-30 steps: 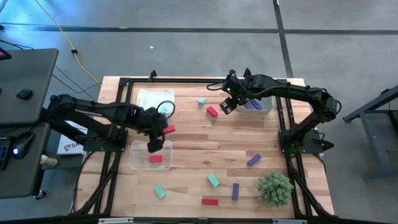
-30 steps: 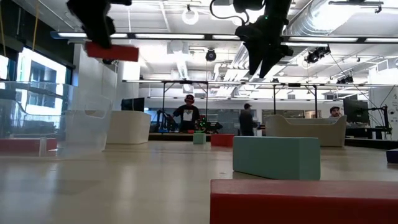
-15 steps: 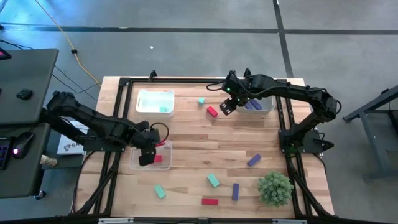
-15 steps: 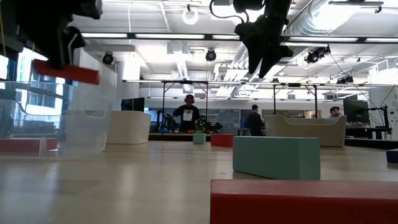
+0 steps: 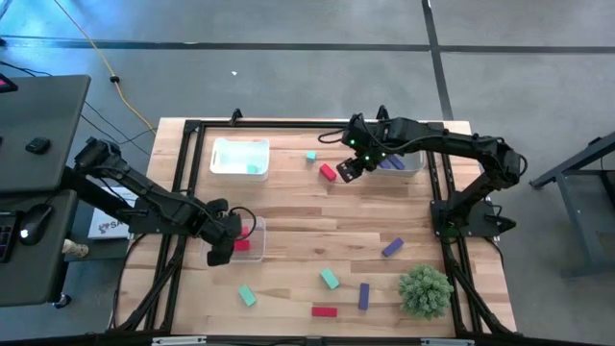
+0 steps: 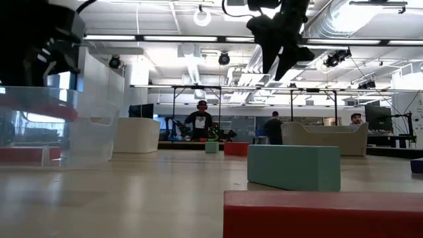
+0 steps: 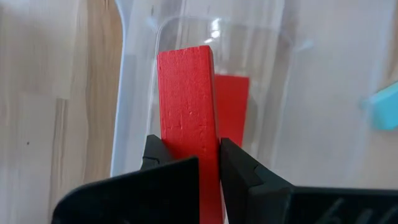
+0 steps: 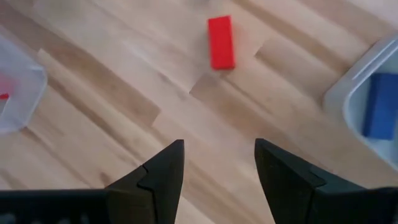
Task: Sort & place blocks by color
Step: Put the center red block into the transparent bin
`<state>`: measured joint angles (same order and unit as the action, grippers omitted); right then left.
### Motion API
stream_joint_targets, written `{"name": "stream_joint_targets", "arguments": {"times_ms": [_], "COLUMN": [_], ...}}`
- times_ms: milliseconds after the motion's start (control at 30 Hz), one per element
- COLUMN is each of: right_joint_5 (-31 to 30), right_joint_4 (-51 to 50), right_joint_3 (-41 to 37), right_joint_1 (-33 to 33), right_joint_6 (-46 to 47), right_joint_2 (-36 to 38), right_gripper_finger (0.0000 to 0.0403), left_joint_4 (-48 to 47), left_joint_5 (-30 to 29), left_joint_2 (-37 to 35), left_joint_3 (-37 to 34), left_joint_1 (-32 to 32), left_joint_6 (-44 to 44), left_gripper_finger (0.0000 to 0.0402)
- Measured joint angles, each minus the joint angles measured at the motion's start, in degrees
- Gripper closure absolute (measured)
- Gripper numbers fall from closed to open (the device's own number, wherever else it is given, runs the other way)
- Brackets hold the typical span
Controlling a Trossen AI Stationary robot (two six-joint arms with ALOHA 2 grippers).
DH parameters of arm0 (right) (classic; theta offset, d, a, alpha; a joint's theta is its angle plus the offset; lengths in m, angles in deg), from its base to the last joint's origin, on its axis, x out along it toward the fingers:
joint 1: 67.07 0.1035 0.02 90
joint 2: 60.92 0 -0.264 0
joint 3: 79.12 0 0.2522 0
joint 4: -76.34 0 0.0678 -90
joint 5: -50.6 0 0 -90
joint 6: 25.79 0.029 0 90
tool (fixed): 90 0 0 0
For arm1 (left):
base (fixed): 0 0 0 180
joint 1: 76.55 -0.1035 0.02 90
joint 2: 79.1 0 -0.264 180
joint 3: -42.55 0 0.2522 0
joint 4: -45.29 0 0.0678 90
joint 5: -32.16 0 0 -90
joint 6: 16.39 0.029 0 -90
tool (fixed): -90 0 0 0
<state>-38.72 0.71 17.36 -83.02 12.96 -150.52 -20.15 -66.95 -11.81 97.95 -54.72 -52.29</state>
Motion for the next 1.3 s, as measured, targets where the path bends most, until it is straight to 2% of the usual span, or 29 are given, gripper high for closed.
{"name": "stream_joint_targets", "arguments": {"times_ms": [300, 633, 967, 1300], "right_joint_5": [0.36, 1.52, 1.54, -3.07], "right_joint_4": [-0.22, -0.48, -0.48, -0.46], "right_joint_3": [0.0, 0.0, 0.0, 0.0], "right_joint_1": [7.32, 16.87, 26.96, 37.8], "right_joint_6": [5.18, 11.87, 30.79, 50.35], "right_joint_2": [0.0, 0.0, 0.0, 0.0], "right_gripper_finger": [0.0218, 0.0218, 0.0218, 0.0218], "left_joint_4": [6.29, 6.8, 6.74, 6.73], "left_joint_5": [0.0, -0.04, -0.22, -0.53], "left_joint_2": [0.02, 0.02, 0.02, 0.02], "left_joint_3": [-4.78, -6.35, -6.35, -6.35], "left_joint_1": [-0.03, -0.03, -0.03, -0.05], "left_joint_6": [0.05, 0.96, 0.96, 0.98], "left_gripper_finger": [0.0401, 0.0401, 0.0394, 0.0332]}}
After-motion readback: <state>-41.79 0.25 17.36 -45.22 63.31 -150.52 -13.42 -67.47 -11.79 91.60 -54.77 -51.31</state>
